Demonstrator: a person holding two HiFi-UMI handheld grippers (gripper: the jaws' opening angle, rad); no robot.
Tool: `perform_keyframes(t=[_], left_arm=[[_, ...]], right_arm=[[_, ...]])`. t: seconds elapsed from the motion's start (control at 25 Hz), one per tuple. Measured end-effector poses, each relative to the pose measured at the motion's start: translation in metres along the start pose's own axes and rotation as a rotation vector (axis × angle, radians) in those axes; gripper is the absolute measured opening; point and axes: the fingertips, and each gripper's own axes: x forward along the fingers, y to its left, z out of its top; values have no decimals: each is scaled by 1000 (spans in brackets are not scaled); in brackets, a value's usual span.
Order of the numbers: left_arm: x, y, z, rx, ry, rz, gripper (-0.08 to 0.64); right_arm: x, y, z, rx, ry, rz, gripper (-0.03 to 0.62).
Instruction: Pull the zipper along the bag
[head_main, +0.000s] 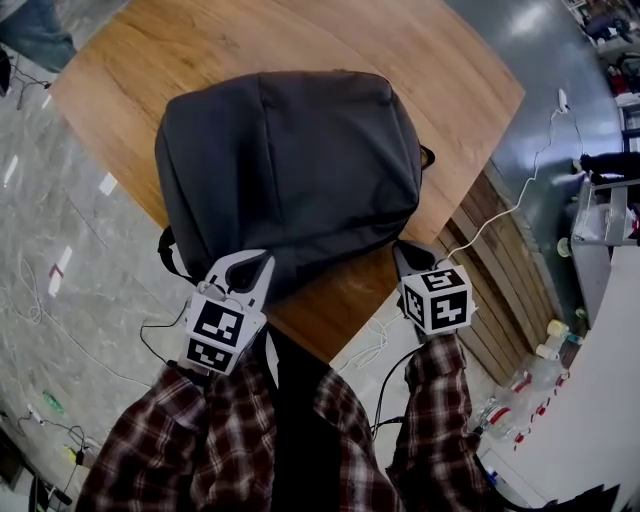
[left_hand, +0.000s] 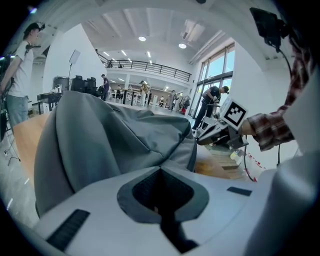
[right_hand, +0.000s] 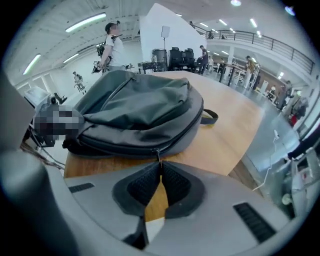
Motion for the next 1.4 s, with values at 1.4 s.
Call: perform_keyframes(t=[1.4], left_arm=[[28,33,35,-113,-76,64,9]], right_arm=[[13,206,17,-183,-66,296,12]])
